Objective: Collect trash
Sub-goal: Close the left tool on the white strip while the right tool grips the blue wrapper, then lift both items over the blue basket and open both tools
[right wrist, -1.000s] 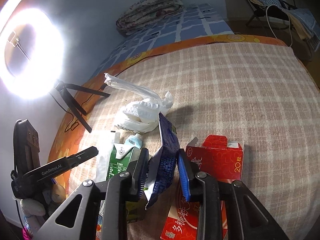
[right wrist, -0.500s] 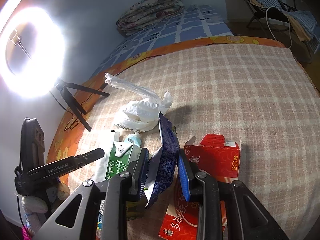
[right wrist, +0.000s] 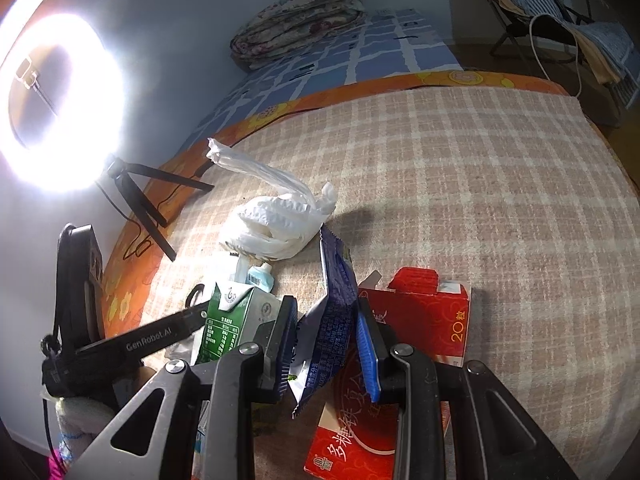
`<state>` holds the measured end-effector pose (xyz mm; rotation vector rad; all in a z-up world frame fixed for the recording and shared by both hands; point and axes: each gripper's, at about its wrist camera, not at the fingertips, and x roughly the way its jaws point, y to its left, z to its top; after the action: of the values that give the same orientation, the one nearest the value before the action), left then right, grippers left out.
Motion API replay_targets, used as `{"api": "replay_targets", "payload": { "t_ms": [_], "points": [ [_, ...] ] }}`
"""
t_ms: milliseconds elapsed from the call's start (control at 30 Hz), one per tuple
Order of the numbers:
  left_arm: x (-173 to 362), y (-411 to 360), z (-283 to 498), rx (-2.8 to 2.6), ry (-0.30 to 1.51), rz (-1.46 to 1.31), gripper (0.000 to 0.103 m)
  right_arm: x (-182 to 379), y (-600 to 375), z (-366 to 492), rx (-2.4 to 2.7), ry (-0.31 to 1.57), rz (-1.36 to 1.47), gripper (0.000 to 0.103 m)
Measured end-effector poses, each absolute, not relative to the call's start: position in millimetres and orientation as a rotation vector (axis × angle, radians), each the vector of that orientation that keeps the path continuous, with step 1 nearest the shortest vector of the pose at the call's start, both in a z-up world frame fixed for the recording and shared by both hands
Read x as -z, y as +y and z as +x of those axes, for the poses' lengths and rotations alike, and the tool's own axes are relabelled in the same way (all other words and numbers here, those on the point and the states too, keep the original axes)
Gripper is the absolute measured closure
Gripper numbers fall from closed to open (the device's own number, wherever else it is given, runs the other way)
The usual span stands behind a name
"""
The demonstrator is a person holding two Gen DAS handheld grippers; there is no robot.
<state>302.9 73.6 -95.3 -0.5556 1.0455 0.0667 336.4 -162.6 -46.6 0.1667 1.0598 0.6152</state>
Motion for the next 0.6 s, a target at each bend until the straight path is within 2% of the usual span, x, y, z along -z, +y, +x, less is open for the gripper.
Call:
{"api": "replay_targets", "payload": {
  "t_ms": [600],
  "points": [
    [9.7, 84.7, 236.7, -0.002, 0.859, -0.534, 0.098, -7.7, -177.3, 302.2, -0.654, 0.937, 0.14, 0.079]
  ]
}}
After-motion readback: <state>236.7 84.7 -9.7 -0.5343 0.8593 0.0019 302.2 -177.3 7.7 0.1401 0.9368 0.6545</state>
